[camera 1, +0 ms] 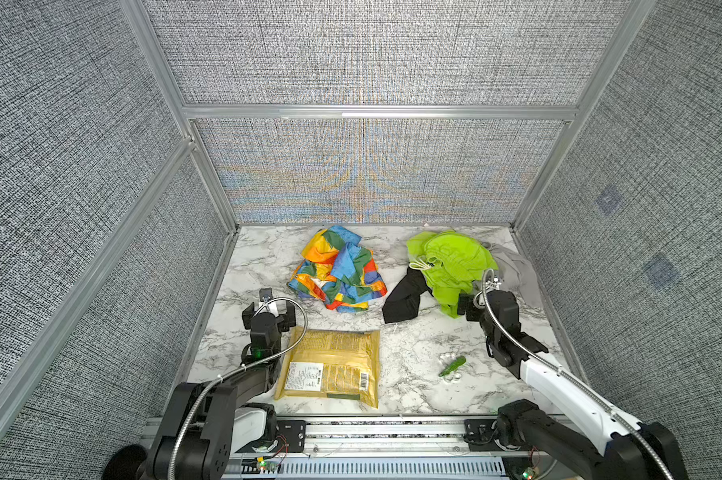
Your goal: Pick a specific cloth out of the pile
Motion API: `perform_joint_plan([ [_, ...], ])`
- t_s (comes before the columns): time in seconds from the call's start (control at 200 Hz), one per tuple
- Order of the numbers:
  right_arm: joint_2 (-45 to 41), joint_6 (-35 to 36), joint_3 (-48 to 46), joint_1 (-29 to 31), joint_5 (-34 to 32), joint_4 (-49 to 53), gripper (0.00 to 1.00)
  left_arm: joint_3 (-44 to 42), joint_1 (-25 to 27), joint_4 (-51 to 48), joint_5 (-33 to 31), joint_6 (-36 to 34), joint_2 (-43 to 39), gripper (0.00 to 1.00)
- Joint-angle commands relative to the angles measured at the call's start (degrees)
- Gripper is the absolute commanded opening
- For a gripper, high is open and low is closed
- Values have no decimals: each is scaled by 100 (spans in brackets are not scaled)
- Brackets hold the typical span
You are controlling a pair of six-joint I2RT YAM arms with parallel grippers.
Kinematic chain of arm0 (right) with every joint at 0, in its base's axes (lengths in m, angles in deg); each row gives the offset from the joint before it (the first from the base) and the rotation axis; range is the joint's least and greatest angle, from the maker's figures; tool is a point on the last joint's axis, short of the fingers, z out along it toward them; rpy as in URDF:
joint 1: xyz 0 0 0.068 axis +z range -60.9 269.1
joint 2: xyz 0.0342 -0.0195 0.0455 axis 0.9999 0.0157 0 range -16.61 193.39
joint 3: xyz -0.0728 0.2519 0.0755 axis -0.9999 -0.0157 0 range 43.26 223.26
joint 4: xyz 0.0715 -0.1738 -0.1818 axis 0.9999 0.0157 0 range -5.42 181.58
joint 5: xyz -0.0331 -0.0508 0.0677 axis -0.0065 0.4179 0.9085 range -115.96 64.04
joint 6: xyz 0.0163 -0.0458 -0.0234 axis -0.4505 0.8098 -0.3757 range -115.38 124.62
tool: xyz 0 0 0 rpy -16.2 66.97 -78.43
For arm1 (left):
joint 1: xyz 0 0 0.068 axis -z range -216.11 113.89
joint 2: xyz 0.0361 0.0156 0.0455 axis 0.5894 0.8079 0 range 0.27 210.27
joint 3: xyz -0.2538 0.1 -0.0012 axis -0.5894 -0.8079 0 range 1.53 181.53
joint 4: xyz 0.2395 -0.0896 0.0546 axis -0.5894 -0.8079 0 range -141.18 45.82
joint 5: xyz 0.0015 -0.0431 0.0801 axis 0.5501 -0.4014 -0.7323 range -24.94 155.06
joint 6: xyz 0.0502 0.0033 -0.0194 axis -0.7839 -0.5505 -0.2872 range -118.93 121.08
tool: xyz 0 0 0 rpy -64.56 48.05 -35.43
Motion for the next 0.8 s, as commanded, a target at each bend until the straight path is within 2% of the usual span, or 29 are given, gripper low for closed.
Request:
perform_joint_plan([
  [0.0,-12,57,-118,-46,-242,-449,99,-37,-16,1145,246,-262,162,99],
  [0.11,-27,115,-235,-168,-251,-640,99,142,-24,1065,265,-284,362,99],
  [0.2,31,169,-286,-341,-127,-753,99,114,-43,1474,304,-200,562,99],
  [0.35,223,170,-403,-586,26,-1087,99,370,-52,1299,393,-45,795,99],
  [0.425,322,175,-481,-657,110,-1300,99,173,-67,2075,758,-111,1137,99],
  [0.485,381,228,-497,-674,129,-1440,99,57,-73,2557,739,-103,1384,99],
  [0.721,682,380,-683,-777,134,-2170,99,278,-247,1908,995,52,1299,99],
  [0.796,800,419,-694,-829,125,-2344,99,106,-257,2372,991,59,1372,99],
])
